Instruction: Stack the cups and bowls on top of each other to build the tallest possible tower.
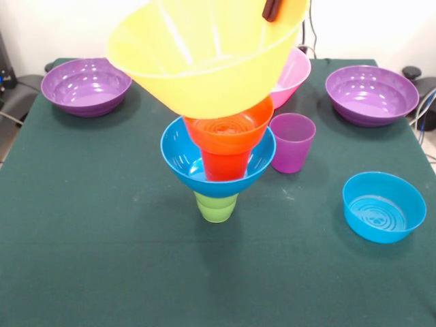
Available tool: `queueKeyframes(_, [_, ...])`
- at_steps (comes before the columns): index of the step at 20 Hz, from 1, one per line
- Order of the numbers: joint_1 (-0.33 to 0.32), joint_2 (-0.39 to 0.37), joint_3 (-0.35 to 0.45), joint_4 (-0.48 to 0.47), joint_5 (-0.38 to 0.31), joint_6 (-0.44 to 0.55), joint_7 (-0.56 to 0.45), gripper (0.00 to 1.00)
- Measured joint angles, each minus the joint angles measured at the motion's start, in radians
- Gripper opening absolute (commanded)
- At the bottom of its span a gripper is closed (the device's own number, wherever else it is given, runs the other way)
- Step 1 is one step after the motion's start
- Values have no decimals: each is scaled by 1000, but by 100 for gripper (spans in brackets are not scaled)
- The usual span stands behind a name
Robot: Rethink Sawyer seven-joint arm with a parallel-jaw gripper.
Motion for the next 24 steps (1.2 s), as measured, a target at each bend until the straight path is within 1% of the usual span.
queueKeyframes(10, [17,6,-11,-7,1,0,0,0])
queueKeyframes(24, [19,7,-40,-7,2,0,0,0])
